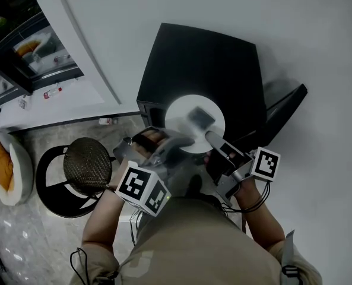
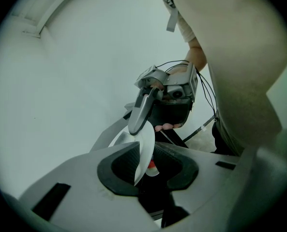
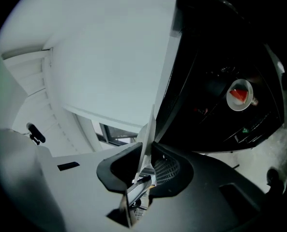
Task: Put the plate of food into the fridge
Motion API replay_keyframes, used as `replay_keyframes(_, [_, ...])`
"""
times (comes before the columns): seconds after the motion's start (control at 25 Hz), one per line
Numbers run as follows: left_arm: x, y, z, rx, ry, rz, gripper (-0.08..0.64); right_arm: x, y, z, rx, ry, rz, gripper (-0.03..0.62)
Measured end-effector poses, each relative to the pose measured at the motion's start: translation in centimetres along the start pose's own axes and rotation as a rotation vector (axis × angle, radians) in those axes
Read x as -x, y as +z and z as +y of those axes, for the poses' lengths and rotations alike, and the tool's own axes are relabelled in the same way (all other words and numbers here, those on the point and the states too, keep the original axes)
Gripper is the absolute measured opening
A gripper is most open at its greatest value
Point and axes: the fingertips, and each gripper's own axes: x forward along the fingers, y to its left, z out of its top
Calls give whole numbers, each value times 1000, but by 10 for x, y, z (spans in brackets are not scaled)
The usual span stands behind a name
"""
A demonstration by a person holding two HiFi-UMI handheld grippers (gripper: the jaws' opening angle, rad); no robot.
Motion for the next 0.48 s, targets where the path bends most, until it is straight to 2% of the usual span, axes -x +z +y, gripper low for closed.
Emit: replay_keyframes(0.48, [12,-3,-9,-8,-4,7,92,-1,-15,2,-74,16,-25,55])
